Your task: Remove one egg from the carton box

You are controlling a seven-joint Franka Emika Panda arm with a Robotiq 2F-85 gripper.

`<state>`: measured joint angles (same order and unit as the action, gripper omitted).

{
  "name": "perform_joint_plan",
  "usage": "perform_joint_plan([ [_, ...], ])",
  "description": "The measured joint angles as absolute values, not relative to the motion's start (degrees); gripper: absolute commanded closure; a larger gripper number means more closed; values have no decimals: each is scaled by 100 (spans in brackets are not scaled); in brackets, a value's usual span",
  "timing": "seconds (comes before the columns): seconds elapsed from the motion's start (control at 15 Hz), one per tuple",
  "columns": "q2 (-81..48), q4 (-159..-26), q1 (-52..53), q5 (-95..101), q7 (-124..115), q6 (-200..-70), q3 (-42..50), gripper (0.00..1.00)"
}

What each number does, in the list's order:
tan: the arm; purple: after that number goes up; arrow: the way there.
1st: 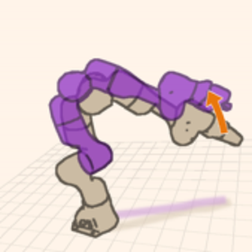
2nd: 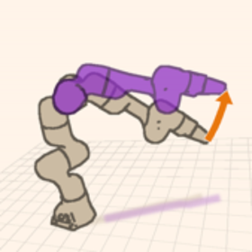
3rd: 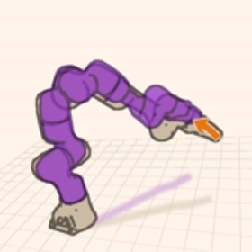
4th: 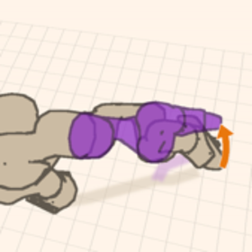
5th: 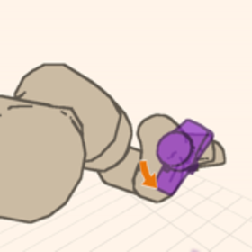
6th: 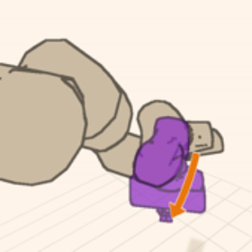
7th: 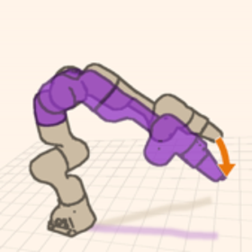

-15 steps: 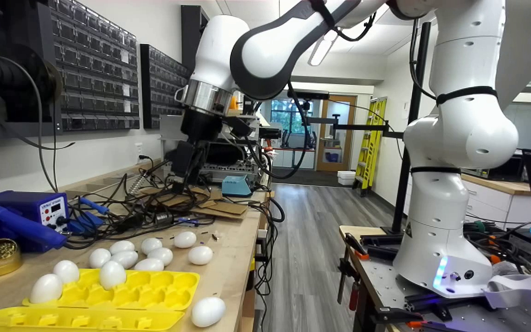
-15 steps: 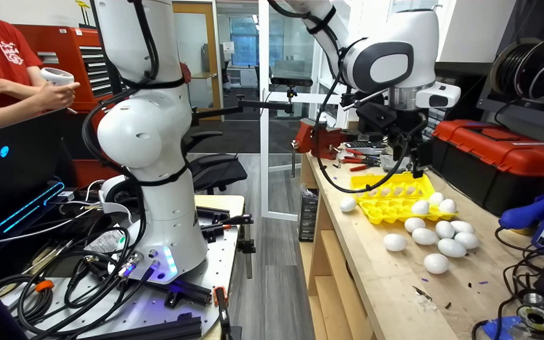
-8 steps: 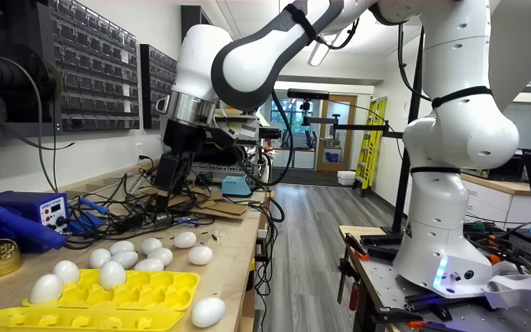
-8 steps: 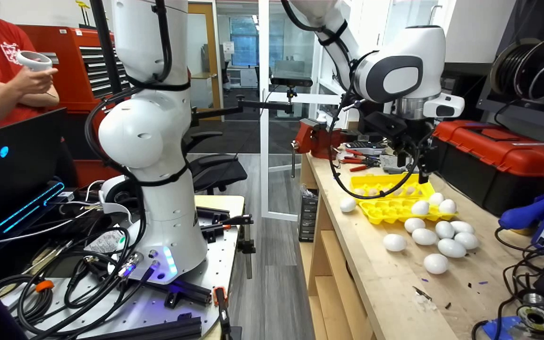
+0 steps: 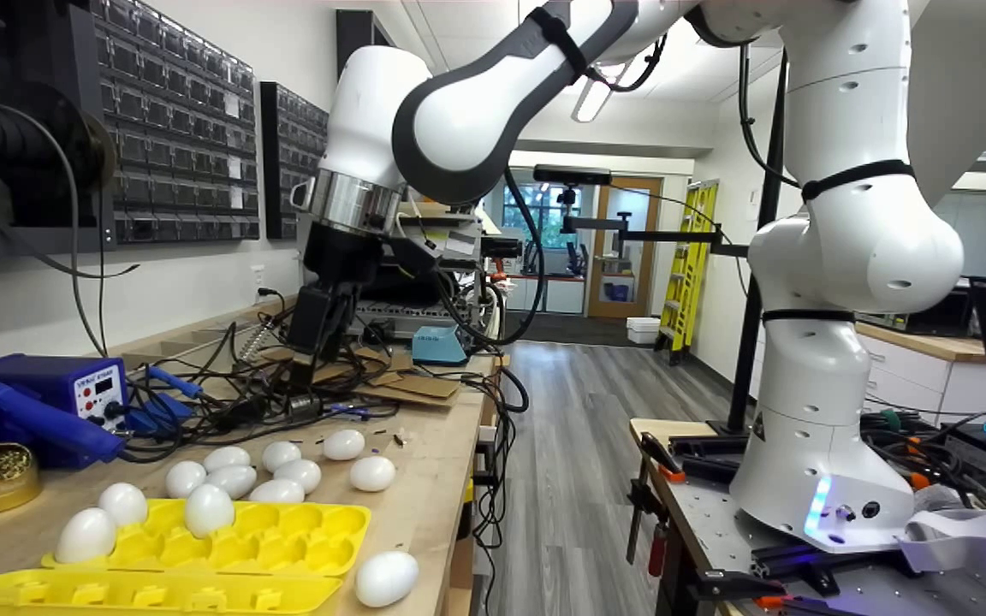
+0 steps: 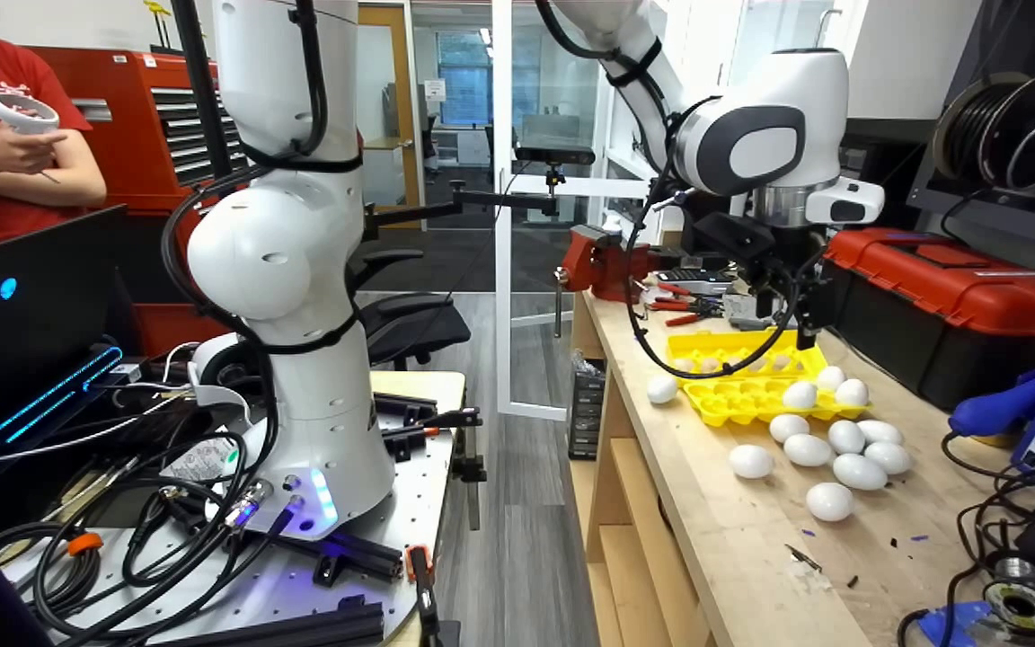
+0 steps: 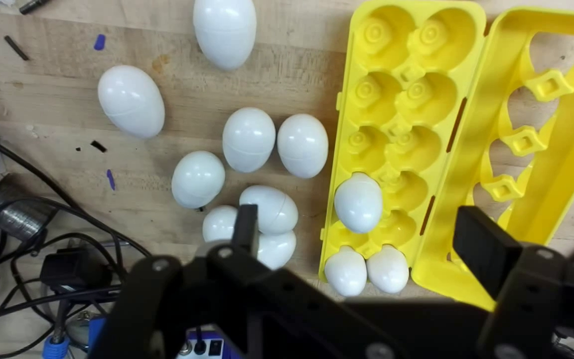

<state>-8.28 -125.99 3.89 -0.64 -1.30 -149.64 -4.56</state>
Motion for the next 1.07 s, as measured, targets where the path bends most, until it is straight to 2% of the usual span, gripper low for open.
perform_joint_plan([
  [1.07, -1634, -11991, 604, 316, -363, -14952, -430, 0],
])
